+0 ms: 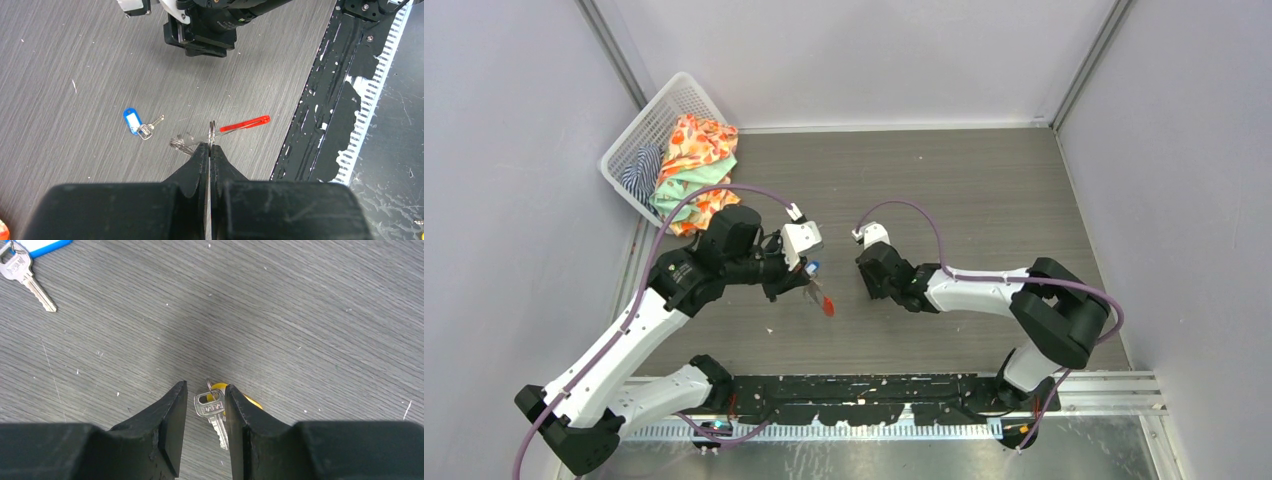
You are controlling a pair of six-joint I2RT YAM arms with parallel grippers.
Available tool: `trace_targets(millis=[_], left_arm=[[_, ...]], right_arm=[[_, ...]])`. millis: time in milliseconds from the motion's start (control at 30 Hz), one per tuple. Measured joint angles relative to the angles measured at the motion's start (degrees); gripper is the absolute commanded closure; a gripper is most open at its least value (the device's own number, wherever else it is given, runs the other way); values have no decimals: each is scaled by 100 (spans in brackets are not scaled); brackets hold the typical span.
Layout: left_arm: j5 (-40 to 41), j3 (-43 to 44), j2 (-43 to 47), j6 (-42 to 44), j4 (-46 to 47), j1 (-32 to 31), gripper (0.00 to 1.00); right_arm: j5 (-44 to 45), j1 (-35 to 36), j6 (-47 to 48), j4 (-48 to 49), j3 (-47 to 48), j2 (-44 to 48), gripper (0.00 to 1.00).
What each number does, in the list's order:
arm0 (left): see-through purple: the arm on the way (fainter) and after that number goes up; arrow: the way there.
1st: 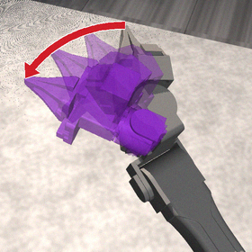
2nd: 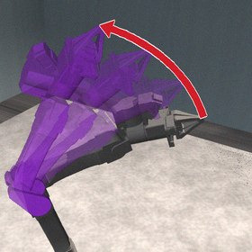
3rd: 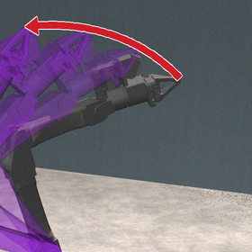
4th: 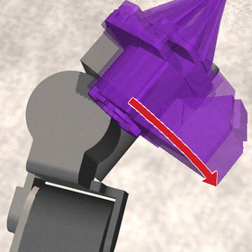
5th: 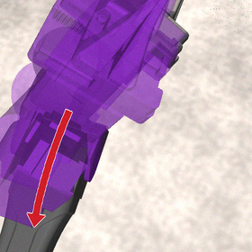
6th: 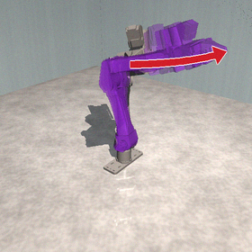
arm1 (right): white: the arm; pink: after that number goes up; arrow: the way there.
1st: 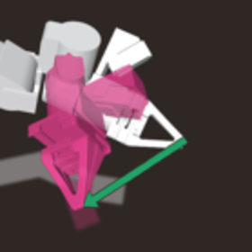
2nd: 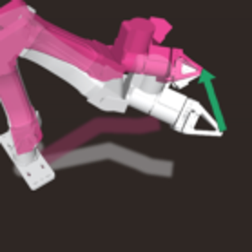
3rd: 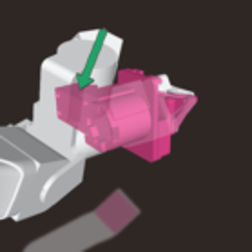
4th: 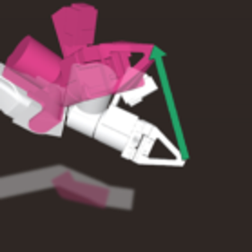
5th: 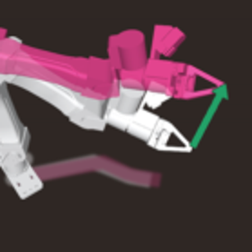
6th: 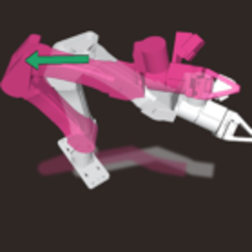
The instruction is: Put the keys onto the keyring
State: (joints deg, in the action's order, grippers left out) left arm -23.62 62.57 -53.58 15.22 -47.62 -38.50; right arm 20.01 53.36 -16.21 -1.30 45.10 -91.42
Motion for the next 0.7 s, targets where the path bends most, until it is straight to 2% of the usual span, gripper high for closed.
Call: trace_targets(millis=[233, 700], left_arm=[[0, 0, 15, -9, 2, 0, 100], [2, 0, 63, -26, 4, 0, 100]], right_arm=[[24, -39, -46, 20, -72, 85, 69], [-232, -223, -46, 190, -249, 85, 78]])
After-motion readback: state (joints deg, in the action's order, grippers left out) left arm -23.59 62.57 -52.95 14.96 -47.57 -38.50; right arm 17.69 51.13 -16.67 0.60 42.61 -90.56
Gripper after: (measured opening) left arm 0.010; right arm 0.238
